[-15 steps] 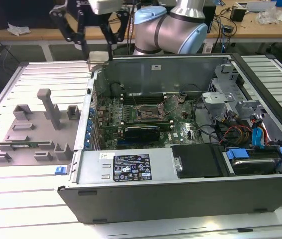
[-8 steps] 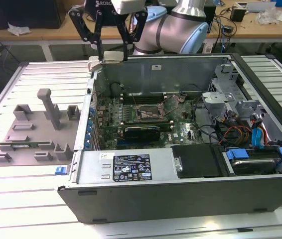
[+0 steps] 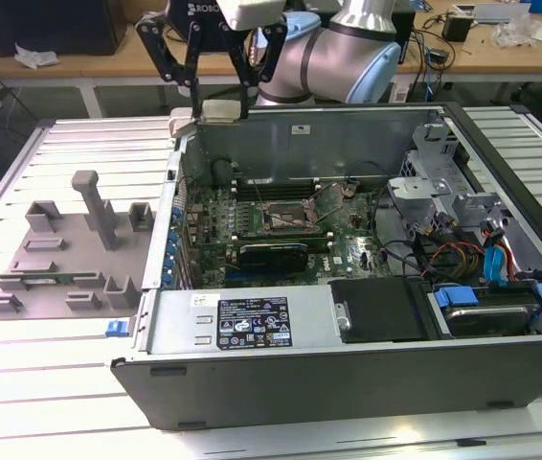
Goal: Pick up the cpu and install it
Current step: 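Pick up the cpu and move it towards the insertion slot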
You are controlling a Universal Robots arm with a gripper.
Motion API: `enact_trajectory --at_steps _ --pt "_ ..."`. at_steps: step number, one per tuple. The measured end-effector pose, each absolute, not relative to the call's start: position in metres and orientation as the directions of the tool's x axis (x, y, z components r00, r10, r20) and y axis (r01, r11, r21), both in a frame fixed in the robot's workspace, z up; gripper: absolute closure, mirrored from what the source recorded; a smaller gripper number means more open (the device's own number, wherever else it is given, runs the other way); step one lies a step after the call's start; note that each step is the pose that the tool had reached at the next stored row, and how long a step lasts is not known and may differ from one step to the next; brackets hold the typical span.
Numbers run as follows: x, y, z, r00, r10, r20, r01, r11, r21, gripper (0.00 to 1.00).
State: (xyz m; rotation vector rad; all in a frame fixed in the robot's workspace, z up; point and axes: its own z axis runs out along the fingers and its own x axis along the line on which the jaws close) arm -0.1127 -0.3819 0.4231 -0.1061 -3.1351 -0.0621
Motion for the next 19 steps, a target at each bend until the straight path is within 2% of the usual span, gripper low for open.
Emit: enact_trajectory --at_steps 19 --pt "-0.062 -0.382 0.38 -0.998 0.068 0.006 0.068 0.997 0.039 0.45"
